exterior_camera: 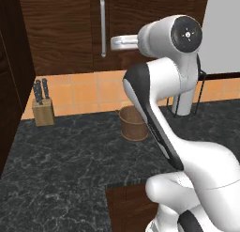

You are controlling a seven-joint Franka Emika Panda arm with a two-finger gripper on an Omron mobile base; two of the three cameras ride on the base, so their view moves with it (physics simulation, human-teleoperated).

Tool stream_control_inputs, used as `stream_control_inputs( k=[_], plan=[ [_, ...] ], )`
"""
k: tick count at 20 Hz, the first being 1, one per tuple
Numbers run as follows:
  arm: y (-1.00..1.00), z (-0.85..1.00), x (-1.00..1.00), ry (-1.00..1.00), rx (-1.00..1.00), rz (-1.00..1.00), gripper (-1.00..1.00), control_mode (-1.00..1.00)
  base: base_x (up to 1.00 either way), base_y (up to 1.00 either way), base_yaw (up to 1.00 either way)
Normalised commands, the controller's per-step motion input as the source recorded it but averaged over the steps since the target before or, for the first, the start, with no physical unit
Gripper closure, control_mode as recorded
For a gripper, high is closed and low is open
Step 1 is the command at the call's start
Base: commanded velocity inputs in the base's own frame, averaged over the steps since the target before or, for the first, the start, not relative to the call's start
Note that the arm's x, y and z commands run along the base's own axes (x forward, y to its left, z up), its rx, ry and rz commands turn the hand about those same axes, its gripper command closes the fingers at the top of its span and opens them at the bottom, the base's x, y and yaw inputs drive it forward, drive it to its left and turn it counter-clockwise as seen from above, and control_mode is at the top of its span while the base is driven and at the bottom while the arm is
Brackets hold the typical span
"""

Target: Open the cabinet, pick up the bread from the cabinet and place it in the basket. Then move the basket to the dining counter.

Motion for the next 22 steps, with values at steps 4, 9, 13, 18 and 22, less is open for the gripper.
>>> stream_control_inputs(
  k=[4,9,13,18,22],
  plan=[
    [0.18,0.06,0.06,0.0,0.0,0.0,-1.0,-1.0,0.0,0.0,0.0],
    [0.25,0.0,0.28,0.1,0.0,0.0,-1.0,-1.0,0.0,0.0,0.0],
    [0.2,0.0,0.42,0.13,0.0,0.0,-1.0,-1.0,0.0,0.0,0.0],
    [0.21,-0.01,0.35,0.0,0.0,0.01,-1.0,-1.0,0.0,0.0,0.0],
    [0.18,-0.06,0.44,0.03,0.0,0.0,-1.0,-1.0,0.0,0.0,0.0]
  ],
)
